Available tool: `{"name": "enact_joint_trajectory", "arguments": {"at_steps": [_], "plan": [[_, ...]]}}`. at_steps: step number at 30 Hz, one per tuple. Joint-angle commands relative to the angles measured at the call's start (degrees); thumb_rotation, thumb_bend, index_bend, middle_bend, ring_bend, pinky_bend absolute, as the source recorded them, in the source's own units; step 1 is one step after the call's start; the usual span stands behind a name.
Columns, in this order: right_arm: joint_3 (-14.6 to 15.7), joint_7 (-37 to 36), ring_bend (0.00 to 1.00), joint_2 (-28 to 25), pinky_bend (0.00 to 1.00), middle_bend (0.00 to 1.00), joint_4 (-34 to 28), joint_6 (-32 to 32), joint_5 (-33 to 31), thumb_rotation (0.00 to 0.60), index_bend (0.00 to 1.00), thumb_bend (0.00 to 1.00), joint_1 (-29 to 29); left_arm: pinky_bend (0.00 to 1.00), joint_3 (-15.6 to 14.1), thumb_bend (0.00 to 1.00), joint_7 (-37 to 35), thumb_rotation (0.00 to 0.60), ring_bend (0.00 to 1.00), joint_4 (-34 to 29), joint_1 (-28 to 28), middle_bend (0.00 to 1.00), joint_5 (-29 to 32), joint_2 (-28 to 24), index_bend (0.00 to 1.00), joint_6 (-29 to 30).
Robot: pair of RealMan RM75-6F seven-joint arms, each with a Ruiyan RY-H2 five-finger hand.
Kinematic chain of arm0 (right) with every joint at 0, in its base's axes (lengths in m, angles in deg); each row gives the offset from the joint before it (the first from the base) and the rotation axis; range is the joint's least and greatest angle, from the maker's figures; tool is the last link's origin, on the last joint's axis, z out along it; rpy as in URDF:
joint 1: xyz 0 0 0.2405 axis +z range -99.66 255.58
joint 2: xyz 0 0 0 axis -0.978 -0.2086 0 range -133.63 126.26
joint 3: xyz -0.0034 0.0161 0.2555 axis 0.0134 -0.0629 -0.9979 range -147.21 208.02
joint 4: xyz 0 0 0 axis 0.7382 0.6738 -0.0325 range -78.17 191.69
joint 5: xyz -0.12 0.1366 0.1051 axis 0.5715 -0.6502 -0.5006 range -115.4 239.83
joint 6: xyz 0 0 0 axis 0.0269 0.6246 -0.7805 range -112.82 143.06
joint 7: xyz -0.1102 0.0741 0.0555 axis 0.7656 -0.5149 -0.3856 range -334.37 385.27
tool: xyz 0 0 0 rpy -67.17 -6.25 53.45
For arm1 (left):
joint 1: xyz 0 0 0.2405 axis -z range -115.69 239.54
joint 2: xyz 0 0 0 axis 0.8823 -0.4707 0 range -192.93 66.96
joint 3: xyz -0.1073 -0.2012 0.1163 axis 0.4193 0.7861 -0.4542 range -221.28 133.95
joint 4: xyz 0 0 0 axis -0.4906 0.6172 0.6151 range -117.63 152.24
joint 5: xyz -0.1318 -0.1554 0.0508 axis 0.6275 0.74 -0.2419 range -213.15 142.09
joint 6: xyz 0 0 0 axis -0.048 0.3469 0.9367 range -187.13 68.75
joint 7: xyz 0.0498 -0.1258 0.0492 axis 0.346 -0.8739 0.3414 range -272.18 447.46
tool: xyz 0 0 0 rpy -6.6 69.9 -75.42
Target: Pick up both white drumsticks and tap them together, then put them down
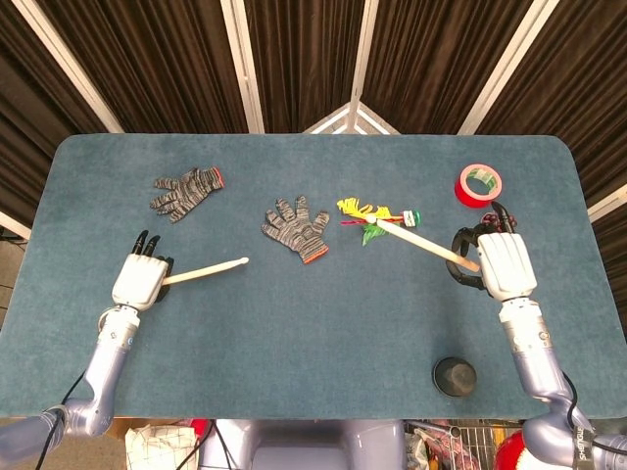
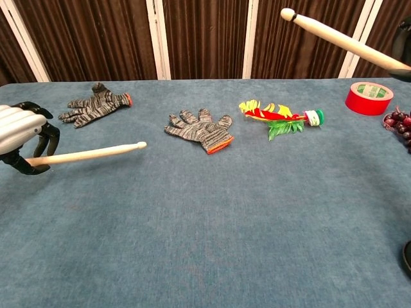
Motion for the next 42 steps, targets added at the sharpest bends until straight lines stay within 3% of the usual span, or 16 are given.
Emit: {"name": "enact_joint_trajectory", "arguments": {"at_steps": [1,16,27,42], "plan": [[0.00,0.01,0.41,0.01,0.01,0.62,0.06,-0.09,-0.09,0.600,0.69,0.38,0.03,0.00,0.04,0.47,-0.37,0.600,0.12,0.28,-0.04,0.61,-0.29,0.11,0.61,0.03],[-0.53,-1.14,0.41,-0.23,0.01,0.62,-0.07,-0.39,-0.62,0.600,0.69,0.38,0.15,0.00,-0.10,0.47,-8.04,0.600,0.12,0.49,0.50,0.61,-9.42,-0.24,0.61,5.70],[-2.28,-4.39,0.41,-0.75,0.01,0.62,0.85,-4.43,-4.37,0.600,0.69,0.38,1.64,0.00,2.26,0.47,-13.80,0.600,0.12,-3.33,2.23,0.62,-15.91,-1.50,0.62,11.46],[-7.54,-4.93,0.41,3.99,0.01,0.62,6.96,-12.97,-9.46,0.600,0.69,0.38,11.27,0.00,4.27,0.47,-14.21,0.600,0.12,-4.40,4.31,0.62,-16.79,-0.01,0.62,11.48]]}}
